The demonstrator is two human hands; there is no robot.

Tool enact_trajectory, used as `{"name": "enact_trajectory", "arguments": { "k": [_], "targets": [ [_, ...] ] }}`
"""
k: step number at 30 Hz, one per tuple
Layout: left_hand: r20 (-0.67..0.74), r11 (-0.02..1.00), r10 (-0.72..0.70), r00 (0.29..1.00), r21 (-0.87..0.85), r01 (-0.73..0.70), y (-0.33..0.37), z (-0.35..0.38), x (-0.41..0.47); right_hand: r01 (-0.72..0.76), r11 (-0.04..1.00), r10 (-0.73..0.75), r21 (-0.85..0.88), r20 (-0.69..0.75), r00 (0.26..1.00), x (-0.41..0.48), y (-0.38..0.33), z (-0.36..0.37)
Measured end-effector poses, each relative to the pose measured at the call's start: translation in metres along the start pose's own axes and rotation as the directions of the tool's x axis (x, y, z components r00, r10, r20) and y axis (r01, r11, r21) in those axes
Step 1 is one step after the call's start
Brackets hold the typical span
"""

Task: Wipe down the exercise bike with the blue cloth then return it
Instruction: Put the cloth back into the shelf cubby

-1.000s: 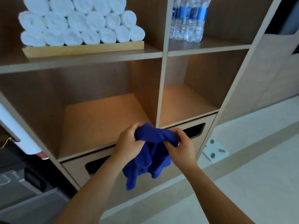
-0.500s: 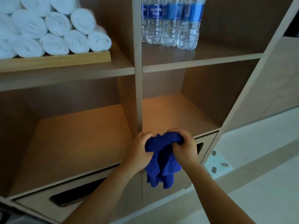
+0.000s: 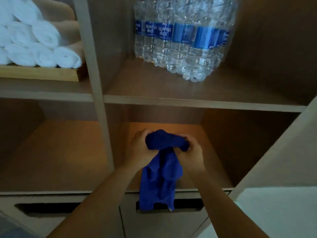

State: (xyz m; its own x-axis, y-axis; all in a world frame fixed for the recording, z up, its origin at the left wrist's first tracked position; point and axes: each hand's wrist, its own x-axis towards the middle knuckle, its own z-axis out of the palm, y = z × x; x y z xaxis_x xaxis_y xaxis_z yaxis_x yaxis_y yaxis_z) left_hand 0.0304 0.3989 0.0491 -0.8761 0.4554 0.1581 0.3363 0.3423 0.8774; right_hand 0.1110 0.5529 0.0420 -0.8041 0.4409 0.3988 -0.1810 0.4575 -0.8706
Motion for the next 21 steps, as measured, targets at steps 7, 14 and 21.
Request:
{"name": "enact_trajectory", "arguments": {
  "k": [7,14,21],
  "targets": [
    [0.200,0.935,-0.074,0.977,0.355,-0.002,-0.079,0.037,-0.037,-0.097,0.960,0.192,-0.263,0.367,0.910,-0.027,0.073,-0.004],
    [0.175,0.929,-0.048,0.983,0.369,-0.020,-0.085,0.045,-0.034,-0.100,0.959,0.205,-0.266,0.403,0.892,-0.019,0.084,-0.003],
    [-0.081,0.845,-0.008,0.997,0.533,0.050,-0.061,0.053,-0.042,-0.032,0.972,0.127,-0.234,0.404,0.906,-0.020,0.082,-0.006]
  ]
}}
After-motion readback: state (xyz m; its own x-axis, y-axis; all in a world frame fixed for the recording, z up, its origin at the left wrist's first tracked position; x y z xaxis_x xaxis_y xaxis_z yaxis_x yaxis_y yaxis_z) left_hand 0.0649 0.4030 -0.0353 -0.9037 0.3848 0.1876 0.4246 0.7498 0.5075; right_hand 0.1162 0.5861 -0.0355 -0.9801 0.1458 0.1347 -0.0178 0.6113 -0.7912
